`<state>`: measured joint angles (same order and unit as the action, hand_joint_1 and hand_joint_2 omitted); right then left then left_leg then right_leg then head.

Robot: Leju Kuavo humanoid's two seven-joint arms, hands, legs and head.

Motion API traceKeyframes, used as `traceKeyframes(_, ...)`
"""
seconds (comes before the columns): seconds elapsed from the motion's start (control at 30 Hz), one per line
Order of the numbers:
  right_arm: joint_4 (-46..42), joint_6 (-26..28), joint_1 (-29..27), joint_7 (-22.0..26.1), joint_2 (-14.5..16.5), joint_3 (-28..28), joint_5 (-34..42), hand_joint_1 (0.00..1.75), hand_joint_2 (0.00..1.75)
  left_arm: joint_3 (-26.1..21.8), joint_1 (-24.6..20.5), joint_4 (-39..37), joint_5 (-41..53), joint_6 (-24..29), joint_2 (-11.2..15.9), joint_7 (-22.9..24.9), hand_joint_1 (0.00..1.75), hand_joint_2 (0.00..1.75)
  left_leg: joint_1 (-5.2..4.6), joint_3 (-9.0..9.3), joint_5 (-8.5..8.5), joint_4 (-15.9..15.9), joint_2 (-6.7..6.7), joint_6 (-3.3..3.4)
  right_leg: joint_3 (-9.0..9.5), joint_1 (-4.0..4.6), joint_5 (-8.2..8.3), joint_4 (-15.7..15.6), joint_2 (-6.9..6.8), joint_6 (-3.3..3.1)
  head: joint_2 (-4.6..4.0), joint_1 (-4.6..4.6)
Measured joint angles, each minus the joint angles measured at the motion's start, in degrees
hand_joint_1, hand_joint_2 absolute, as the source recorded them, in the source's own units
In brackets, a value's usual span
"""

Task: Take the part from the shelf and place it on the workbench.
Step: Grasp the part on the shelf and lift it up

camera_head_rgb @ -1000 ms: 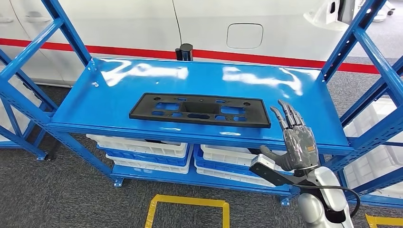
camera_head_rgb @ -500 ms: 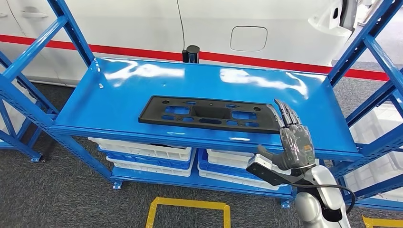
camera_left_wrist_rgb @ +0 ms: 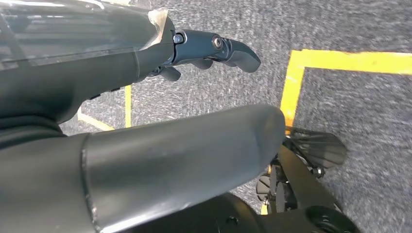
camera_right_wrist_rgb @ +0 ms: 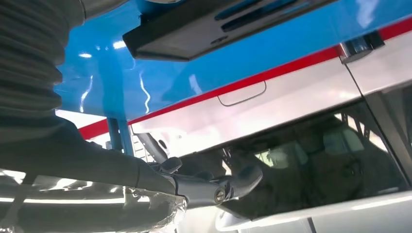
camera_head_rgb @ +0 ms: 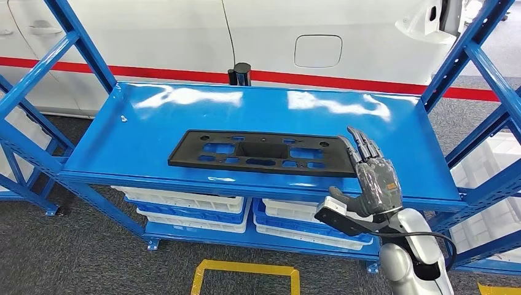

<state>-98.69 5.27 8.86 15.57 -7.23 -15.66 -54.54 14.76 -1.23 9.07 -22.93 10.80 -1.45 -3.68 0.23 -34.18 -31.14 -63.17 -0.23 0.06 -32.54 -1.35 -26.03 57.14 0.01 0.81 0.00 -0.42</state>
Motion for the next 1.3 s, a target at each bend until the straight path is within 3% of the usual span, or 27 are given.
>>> traceKeyframes(0.07, 1.7, -1.8, 0.7, -0.1, 0.2, -1.5, -1.5, 0.0, 1.75, 0.0, 0.0, 0.0, 0.0, 0.0, -0.1, -0.1, 0.0, 0.0, 0.25, -4.19, -3.18, -7.8, 0.02, -0.43, 0.07, 0.04, -0.16, 0.0, 0.0, -0.32, 0.0, -0.11)
traceKeyframes(0.1, 2.8, -2.1, 1.0, -0.2, 0.3, -2.5, -2.1, 0.0, 1.75, 0.0, 0.0, 0.0, 0.0, 0.1, -0.1, -0.2, 0.0, 0.0, 0.34, -5.75, -3.6, -10.2, 0.02, -0.57, 0.11, 0.05, -0.21, 0.0, 0.02, -0.37, 0.0, -0.13)
traceKeyframes(0.13, 3.9, -2.1, 1.1, -0.3, 0.5, -3.5, -2.4, 0.0, 1.75, 0.0, 0.0, 0.0, 0.0, 0.1, -0.1, -0.2, 0.0, 0.0, 0.43, -6.48, -2.94, -10.7, 0.03, -0.67, 0.19, 0.04, -0.26, 0.0, 0.04, -0.4, 0.0, -0.17)
traceKeyframes(0.17, 4.7, -1.9, 1.2, -0.3, 0.7, -4.3, -2.6, 0.0, 1.75, 0.0, 0.0, 0.0, 0.0, 0.1, -0.1, -0.2, 0.0, 0.0, 0.52, -5.85, -1.09, -8.6, 0.05, -0.69, 0.33, -0.02, -0.34, 0.0, 0.07, -0.36, 0.0, -0.19)
traceKeyframes(0.23, 5.9, -1.6, 1.7, -0.4, 1.0, -5.4, -2.6, 0.0, 1.75, 0.0, 0.0, 0.0, 0.0, 0.1, -0.1, -0.2, 0.0, 0.0, 0.69, -2.28, 3.24, -0.5, 0.05, -0.66, 0.65, 0.0, -0.6, 0.1, 0.11, -0.01, 0.0, -0.25)
traceKeyframes(0.27, 6.2, -1.5, 2.0, -0.5, 1.1, -5.7, -2.6, 0.0, 1.75, 0.0, 0.0, 0.0, 0.0, 0.1, -0.1, -0.2, 0.0, 0.0, 0.69, -0.67, 4.55, 2.9, 0.0, -0.53, 0.72, 0.17, -0.78, 0.1, 0.12, 0.28, 0.0, -0.23)
traceKeyframes(0.33, 6.8, -1.3, 2.5, -0.6, 1.1, -6.1, -2.6, 0.0, 1.75, 0.0, 0.0, 0.0, 0.0, 0.1, -0.2, -0.3, 0.0, 0.0, 0.6, 0.73, 5.19, 5.6, -0.09, -0.29, 0.66, 0.7, -1.08, 0.3, 0.12, 0.56, 0.0, -0.08)
traceKeyframes(0.63, 8.6, -1.2, 3.4, -0.6, 1.1, -7.2, -2.5, 0.0, 1.75, 0.0, 0.0, 0.0, 0.0, 0.2, -0.4, -0.7, 0.0, 0.0, -0.31, 0.81, 5.21, 5.6, -0.23, 0.94, 1.02, 0.51, -0.85, -0.4, 0.07, 1.13, 0.0, 0.05)
traceKeyframes(1.1, 13.3, -1.2, 5.5, -2.4, 1.2, -8.9, 0.0, 0.0, 1.75, 0.0, 0.0, 0.0, -0.3, 0.6, -0.3, -1.0, 0.0, 0.0, -0.16, 0.83, 5.17, 5.6, -0.18, 1.05, 1.01, 0.71, -0.78, -0.5, 0.08, 1.32, 0.0, 0.02)
traceKeyframes(1.3, 21.5, 4.4, 8.5, -5.2, 1.2, -10.3, -3.1, 0.0, 1.75, 0.0, -0.1, 0.0, 0.2, 0.1, 0.0, -1.5, 0.0, 0.0, -0.06, 0.9, 5.18, 5.6, -0.04, 1.04, 1.03, 0.78, -0.78, -0.5, 0.12, 1.31, 0.0, 0.02)
